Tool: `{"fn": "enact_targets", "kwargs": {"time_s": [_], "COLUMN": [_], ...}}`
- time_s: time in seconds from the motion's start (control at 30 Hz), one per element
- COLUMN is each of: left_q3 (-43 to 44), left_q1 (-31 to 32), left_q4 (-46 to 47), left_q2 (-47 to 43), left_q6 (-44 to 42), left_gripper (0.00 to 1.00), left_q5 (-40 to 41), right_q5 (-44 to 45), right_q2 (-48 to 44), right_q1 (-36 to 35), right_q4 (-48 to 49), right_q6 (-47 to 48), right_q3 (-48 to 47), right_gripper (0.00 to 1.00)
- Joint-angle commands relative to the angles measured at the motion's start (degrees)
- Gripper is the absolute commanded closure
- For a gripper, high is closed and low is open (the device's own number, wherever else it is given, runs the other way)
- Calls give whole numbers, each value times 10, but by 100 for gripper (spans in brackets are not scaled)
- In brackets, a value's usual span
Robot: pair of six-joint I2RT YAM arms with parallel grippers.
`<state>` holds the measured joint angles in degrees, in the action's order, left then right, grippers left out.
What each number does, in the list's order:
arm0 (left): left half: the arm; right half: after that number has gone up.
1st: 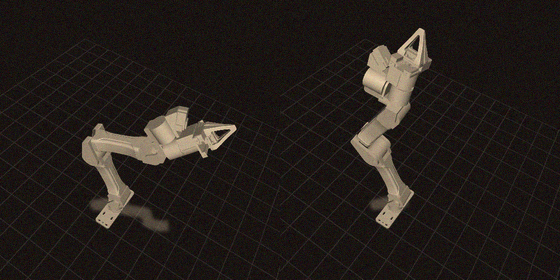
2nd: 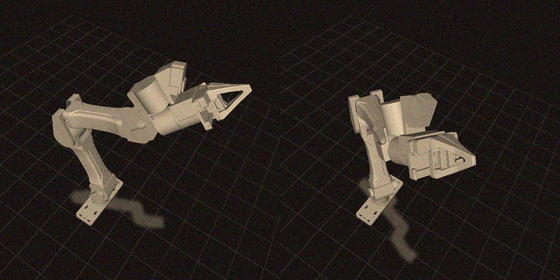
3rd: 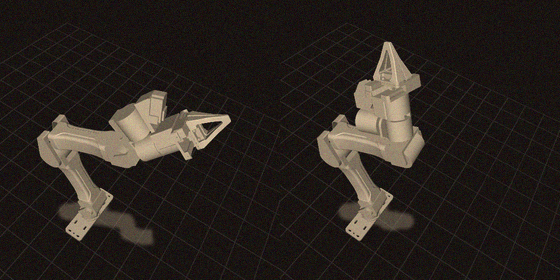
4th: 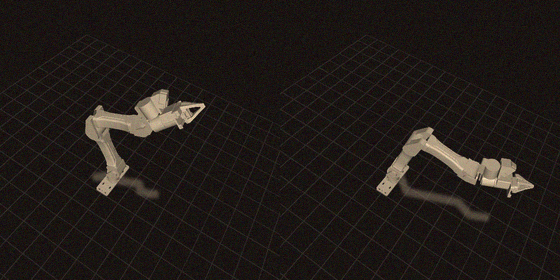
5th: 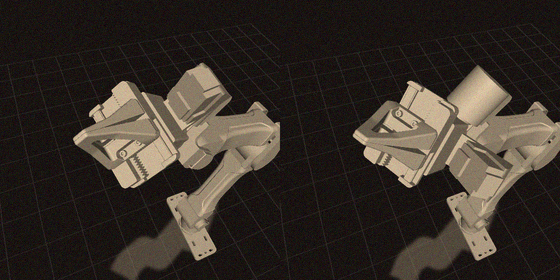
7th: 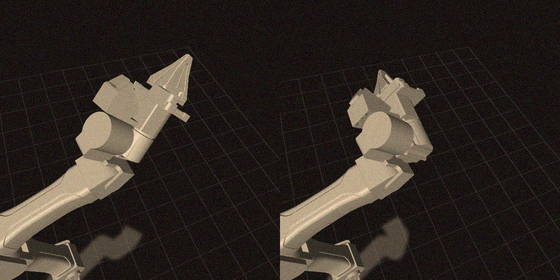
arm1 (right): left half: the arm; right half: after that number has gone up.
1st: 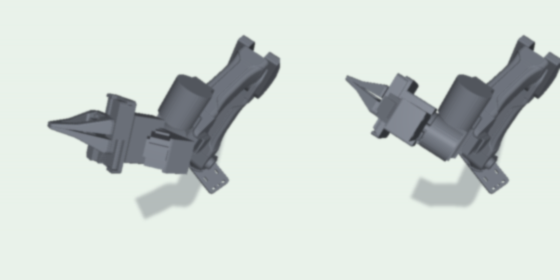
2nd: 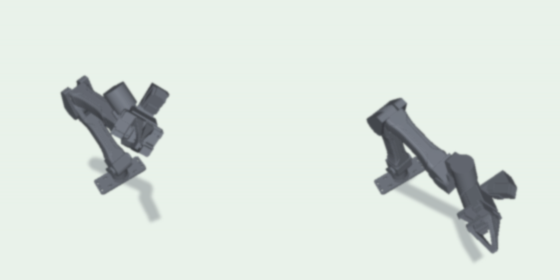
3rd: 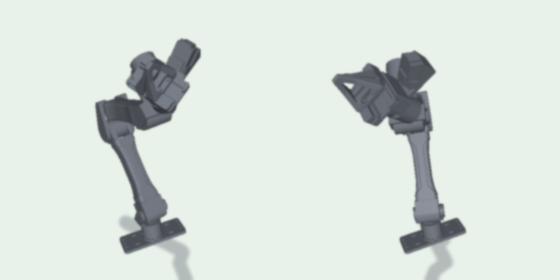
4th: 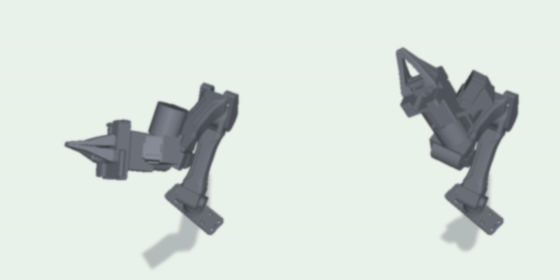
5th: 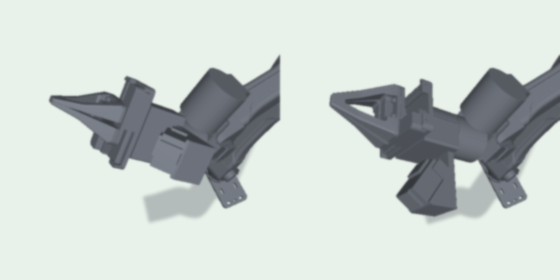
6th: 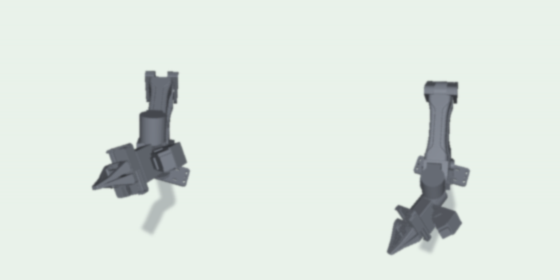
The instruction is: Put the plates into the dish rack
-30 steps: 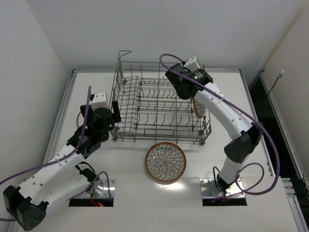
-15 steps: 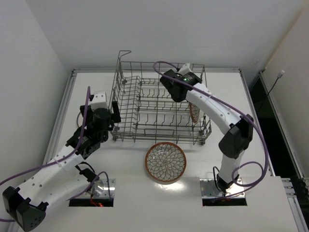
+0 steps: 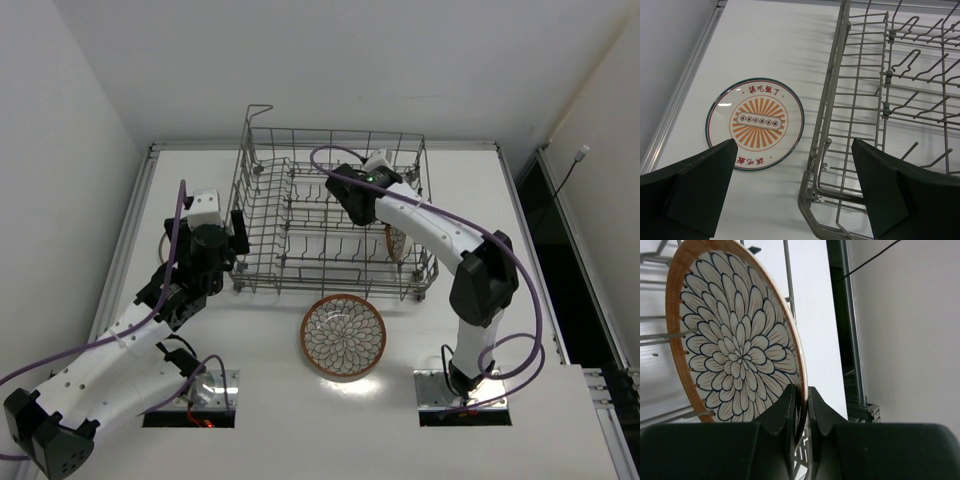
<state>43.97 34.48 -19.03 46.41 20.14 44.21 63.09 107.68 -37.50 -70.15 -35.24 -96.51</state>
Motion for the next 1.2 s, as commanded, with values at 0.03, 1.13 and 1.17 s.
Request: {"fn": "enact_targets", "kwargs": {"time_s": [0.03, 1.13, 1.17], "left_q3": [-1, 15, 15], "left_q1": [3, 3, 3], "left_q4": [12, 1, 1], "left_q2": [-9, -4, -4], "left_q6": [-2, -2, -2], "left_gripper": [0, 0, 0], "left_q5": [8, 7, -3], "right_q5": [-35, -551, -591], "right_q2": [-19, -662, -689], "right_q1": [8, 8, 8], "right_q4": [-44, 202, 225], "right_q6": [11, -42, -67], "right_q3": [58, 344, 403], "right_gripper": [98, 16, 16]}}
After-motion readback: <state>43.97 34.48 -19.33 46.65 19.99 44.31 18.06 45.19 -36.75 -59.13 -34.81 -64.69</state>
